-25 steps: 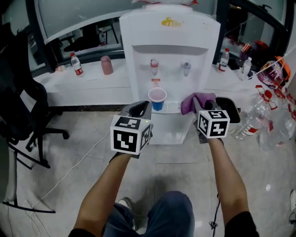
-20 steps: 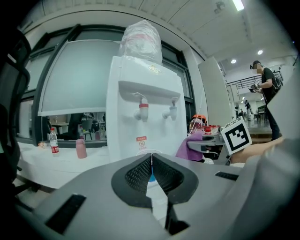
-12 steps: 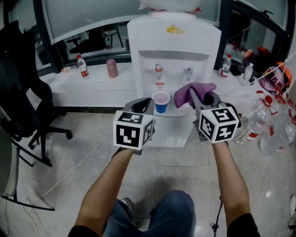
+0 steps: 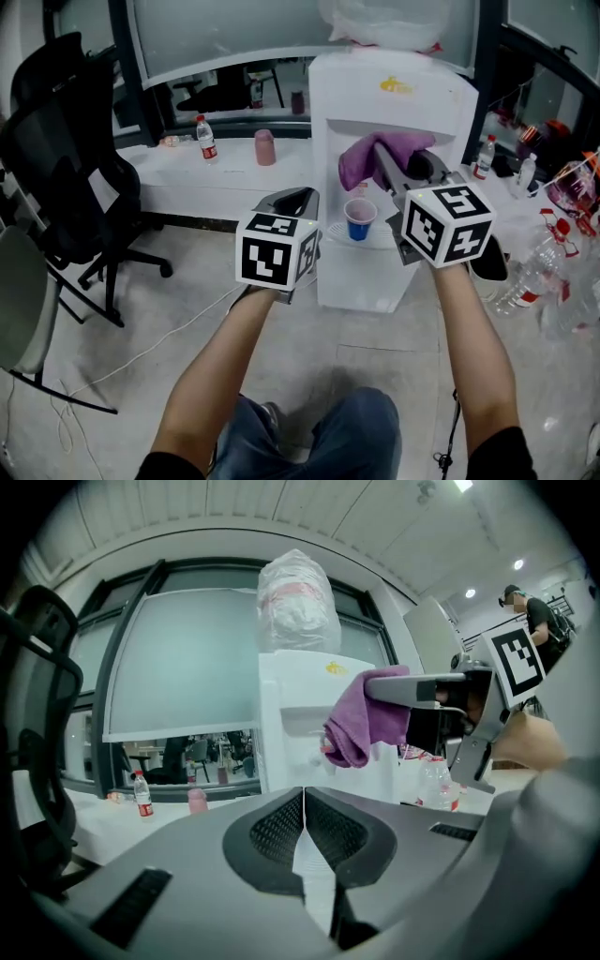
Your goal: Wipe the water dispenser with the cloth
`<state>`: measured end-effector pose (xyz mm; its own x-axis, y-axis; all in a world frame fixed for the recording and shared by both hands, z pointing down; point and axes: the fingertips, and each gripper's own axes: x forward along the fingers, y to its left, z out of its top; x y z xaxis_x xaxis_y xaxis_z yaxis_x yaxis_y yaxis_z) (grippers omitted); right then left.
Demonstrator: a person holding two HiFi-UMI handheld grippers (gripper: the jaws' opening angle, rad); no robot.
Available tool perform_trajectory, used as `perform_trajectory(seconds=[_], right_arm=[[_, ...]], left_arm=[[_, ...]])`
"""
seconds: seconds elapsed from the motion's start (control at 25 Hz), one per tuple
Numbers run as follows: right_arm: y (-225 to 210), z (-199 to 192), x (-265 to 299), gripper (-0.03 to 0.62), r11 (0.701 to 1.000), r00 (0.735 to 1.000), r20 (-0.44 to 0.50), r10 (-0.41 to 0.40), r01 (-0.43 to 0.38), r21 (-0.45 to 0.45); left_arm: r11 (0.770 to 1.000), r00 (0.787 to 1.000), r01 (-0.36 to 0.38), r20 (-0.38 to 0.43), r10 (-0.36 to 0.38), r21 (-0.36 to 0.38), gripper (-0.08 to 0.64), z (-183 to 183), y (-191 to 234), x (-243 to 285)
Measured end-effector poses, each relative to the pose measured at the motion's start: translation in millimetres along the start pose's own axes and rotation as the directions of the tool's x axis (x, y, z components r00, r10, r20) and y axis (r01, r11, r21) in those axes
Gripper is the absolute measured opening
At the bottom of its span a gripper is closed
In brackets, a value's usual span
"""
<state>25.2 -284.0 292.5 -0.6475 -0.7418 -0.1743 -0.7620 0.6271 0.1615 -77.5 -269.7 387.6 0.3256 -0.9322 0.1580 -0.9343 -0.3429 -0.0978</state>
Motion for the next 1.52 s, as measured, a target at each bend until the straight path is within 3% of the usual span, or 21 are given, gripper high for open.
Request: perform_trajectory(seconds=[0.28, 0.52, 0.72, 1.52], right_arm=[[27, 42, 52, 0.046, 0.999, 0.997, 0.056, 0.051, -0.051, 0.007], [41, 51, 98, 0.046, 0.996, 0.997, 0.057, 0.057, -0.060, 0.062], [43, 33, 118, 0.046, 0.987, 0.999, 0.034, 0.030, -0.035, 0.158], [61, -69, 109, 0.046, 0.971, 0.995, -0.084, 0.048, -0.026, 0.237]], left_arm=[[0.999, 0.999, -0.044, 0.010, 0.044, 0.017, 0.028, 11, 31, -19], [0.997, 0.997, -0.076, 0.019, 0.076, 0.004, 0.028, 8, 55, -32], [0.996, 0.996, -0.088, 0.024, 0.088, -0.016, 0.028, 1, 68, -37], [0.995, 0.996, -0.089, -0.009, 0.088, -0.046, 0.028, -47, 55, -29]])
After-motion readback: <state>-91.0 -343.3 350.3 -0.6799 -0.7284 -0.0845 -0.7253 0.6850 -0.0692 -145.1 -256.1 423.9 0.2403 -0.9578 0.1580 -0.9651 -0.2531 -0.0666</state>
